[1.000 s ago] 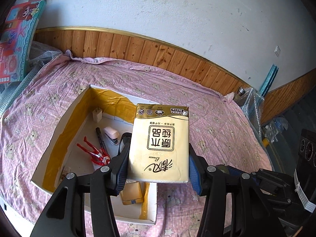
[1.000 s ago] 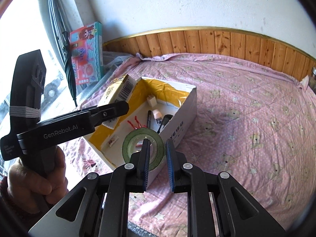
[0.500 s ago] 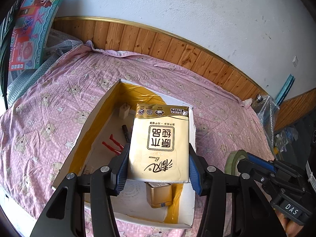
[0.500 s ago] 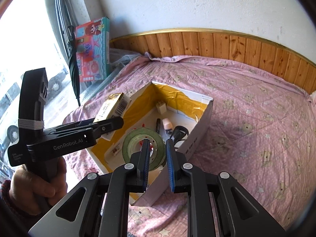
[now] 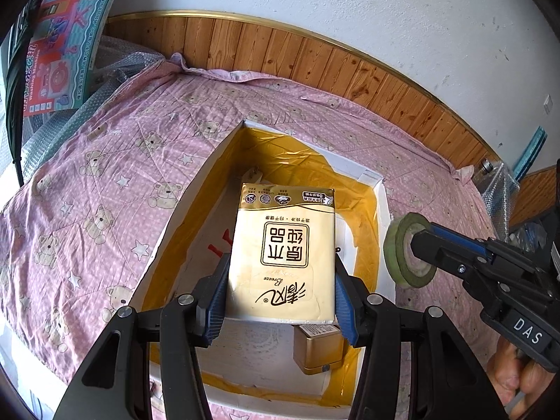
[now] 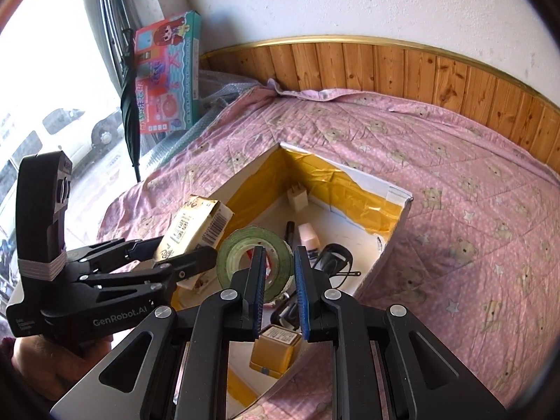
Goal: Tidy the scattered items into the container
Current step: 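Open the left tool to drop the tissue pack while the right tool releases the tape, then withdraw both open tools up from the box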
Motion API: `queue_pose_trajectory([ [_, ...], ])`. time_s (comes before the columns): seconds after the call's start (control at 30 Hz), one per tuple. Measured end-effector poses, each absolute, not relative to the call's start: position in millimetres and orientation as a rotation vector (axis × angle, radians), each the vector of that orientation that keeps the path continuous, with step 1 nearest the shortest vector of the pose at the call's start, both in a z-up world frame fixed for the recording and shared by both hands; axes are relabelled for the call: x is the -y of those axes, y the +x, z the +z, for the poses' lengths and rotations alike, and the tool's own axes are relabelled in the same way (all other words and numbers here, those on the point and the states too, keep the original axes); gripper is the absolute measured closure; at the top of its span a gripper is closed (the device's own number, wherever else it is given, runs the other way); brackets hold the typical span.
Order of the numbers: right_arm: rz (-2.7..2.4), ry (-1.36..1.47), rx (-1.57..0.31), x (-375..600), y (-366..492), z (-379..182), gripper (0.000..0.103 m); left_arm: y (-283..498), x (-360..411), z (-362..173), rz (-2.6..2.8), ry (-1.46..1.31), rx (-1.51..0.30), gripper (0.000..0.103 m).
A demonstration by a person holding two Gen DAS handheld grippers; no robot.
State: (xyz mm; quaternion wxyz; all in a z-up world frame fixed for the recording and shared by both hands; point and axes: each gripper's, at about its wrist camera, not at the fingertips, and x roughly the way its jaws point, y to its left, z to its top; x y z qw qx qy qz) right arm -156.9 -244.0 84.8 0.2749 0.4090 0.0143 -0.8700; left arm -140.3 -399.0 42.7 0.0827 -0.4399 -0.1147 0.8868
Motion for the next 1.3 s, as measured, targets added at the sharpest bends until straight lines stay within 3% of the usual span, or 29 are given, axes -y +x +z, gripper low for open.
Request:
queue_pose_trajectory([
  [0.77, -2.273, 1.244, -0.108, 280.0, -244.1, 41.3, 0.086, -157.0, 410.5, 7.5, 2.608, -1.495, 0.315, 0.049],
  [0.93, -2.266, 1.284, -0.097, 284.5, -253.0, 30.1, 0.076, -158.2, 417.7, 5.4, 2.609, -1.507, 0.348, 0.044],
  [1.3, -2.244, 1.294, -0.072, 277.0, -235.5, 34.5, 0.071, -144.2, 424.7, 21.1, 2.613, -1.47, 0.343, 0.042],
])
